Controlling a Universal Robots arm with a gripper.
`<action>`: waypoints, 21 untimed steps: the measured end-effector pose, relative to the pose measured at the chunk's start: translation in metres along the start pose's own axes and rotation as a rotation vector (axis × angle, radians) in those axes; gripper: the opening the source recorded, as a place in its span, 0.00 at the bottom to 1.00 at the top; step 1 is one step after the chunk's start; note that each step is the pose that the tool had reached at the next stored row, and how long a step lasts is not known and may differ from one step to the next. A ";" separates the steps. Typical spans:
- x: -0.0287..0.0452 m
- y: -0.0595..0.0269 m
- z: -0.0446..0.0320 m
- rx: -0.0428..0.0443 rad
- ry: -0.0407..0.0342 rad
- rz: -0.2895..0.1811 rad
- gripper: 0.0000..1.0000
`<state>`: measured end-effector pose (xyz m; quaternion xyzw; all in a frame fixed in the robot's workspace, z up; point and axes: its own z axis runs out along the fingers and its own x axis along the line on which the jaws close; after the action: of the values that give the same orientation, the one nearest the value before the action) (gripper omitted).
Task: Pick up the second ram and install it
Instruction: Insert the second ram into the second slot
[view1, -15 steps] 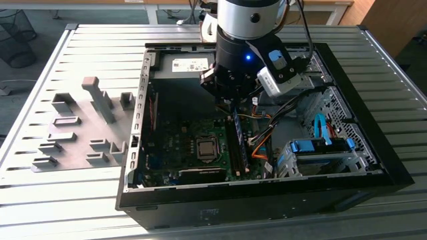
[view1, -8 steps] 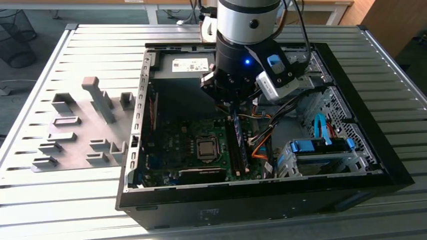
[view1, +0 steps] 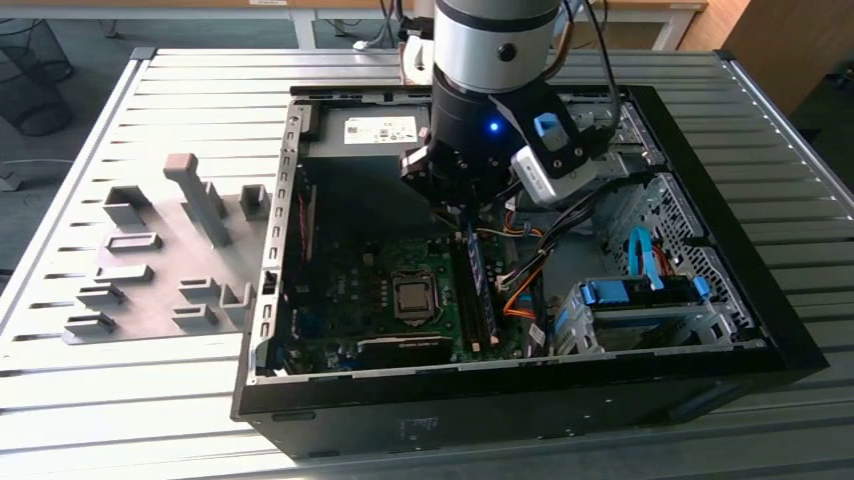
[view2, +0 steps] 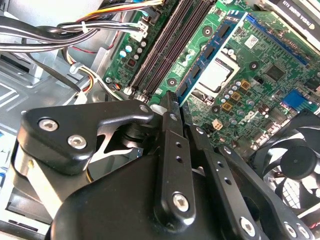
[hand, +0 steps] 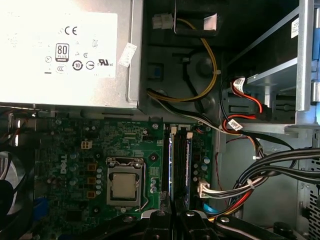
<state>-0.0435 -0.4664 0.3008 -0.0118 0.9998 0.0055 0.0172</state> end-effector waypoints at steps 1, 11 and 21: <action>0.0000 0.0000 0.0003 0.0002 0.0001 0.000 0.14; 0.0002 -0.0001 0.0043 0.0005 0.0002 0.000 0.14; 0.0002 -0.0001 0.0045 -0.0004 0.0001 0.000 0.14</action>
<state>-0.0435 -0.4664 0.2963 -0.0118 0.9998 0.0056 0.0171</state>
